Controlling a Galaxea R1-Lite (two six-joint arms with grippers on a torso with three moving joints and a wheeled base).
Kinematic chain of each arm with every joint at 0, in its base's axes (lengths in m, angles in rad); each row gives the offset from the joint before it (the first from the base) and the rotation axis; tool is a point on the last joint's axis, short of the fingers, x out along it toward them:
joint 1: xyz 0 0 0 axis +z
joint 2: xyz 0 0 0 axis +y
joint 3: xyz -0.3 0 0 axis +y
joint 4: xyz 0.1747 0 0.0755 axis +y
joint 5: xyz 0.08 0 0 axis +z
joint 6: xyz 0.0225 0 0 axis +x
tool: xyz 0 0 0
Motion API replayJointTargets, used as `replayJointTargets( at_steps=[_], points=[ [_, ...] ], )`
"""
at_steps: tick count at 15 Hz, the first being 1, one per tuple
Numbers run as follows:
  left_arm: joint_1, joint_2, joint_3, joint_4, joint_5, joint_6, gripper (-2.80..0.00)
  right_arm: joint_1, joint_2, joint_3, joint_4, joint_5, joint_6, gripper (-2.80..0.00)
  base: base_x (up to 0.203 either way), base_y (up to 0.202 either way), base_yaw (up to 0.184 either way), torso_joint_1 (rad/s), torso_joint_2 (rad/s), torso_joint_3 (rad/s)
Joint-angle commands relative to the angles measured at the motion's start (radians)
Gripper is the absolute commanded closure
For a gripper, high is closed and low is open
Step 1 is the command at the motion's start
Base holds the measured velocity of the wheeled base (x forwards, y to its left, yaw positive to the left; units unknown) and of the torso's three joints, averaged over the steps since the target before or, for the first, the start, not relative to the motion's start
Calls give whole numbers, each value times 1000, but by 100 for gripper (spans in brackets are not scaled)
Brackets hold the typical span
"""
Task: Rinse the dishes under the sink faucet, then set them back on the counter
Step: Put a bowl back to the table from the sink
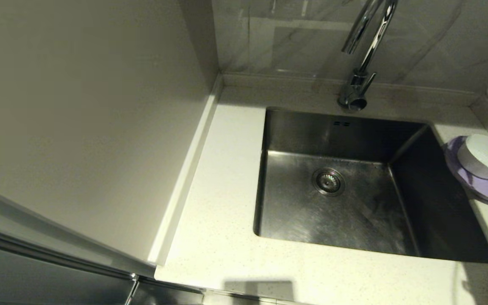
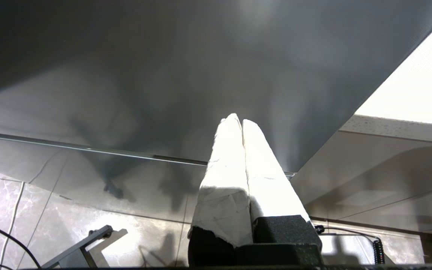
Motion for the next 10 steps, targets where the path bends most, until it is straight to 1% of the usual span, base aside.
replayJointTargets(
  at_steps=[1,7,10],
  points=[
    [0,-3,0,0,0,-1,0,24,-96,59,-2,-14,-43,0,0,0,0,0,0,0],
    [0,-3,0,0,0,-1,0,25,-412,288,-1,-17,-131,0,0,0,0,0,0,0],
    [0,-3,0,0,0,-1,0,25,-540,396,0,-16,-112,0,0,0,0,0,0,0]
  ],
)
